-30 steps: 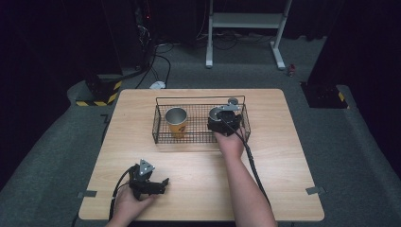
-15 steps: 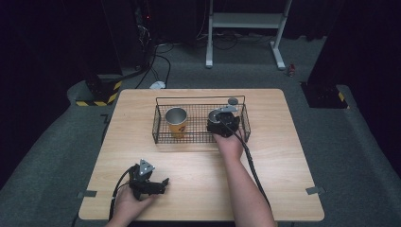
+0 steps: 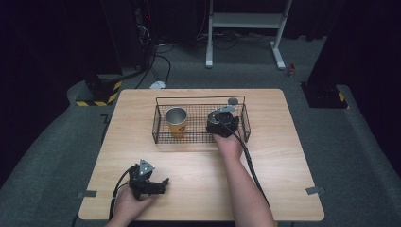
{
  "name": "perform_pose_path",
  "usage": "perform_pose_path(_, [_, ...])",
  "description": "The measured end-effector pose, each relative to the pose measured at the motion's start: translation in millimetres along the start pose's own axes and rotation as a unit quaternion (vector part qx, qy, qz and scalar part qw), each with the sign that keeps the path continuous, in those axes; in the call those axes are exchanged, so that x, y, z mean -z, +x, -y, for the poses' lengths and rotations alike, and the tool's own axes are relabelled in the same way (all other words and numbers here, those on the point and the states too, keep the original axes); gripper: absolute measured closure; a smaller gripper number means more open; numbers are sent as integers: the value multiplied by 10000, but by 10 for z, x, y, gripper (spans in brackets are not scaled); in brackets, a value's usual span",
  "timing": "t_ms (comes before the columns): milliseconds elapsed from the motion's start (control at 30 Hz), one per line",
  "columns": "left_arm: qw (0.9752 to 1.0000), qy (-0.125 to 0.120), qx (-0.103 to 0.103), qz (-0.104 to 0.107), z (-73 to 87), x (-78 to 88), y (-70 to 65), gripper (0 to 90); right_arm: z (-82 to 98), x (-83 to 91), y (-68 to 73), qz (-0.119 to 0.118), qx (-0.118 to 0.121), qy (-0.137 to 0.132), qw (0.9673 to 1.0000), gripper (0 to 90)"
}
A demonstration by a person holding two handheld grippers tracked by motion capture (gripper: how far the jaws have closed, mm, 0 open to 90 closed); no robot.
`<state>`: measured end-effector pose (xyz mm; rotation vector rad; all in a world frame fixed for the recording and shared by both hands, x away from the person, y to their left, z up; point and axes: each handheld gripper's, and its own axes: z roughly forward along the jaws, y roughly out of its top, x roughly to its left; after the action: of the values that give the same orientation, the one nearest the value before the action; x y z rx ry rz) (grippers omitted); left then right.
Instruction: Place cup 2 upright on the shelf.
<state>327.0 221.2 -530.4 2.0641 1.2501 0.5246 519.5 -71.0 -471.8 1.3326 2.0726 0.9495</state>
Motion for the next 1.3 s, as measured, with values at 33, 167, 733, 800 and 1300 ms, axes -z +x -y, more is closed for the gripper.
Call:
perform_pose_path(33, [10000, 0, -1, 0, 0, 0, 0, 6, -1, -3, -4, 4, 13, 21, 10000, 185])
perform_pose_path(167, [10000, 0, 0, 0, 0, 0, 0, 7, -1, -14, -8, 4, 49, 46, 10000, 185])
perform_pose_path(733, [10000, 1, 2, -1, 0, 0, 0, 6, -12, -23, 8, 5, 86, 204, 9998, 184])
perform_pose_path(800, [10000, 0, 2, 0, 0, 0, 0, 6, -13, -25, 9, 18, 115, 215, 9997, 183])
perform_pose_path(1300, [10000, 8, -10, 10, -3, -2, 1, 6, -24, -13, -5, -59, 120, 309, 9994, 181])
